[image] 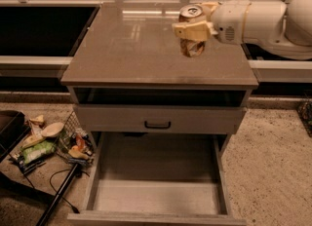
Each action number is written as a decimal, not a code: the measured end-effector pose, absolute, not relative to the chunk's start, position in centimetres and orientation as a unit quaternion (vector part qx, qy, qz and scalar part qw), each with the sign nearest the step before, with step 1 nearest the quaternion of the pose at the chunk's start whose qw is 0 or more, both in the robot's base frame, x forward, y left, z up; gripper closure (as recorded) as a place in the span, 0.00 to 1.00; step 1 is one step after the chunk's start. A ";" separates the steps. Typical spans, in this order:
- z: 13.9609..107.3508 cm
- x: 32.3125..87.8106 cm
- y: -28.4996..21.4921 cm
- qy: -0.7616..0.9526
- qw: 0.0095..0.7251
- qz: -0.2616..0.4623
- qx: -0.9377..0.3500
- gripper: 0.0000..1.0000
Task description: Place orange can into middle drawer
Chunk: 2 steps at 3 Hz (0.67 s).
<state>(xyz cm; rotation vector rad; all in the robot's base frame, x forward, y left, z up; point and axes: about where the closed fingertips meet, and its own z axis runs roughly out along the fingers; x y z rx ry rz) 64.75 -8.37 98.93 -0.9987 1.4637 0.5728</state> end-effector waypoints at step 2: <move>95.9 54.6 -9.9 0.638 0.609 0.222 -0.416 1.00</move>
Offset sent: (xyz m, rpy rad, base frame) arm -0.1580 -0.0782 -0.0871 -0.0153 -0.0313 -0.1672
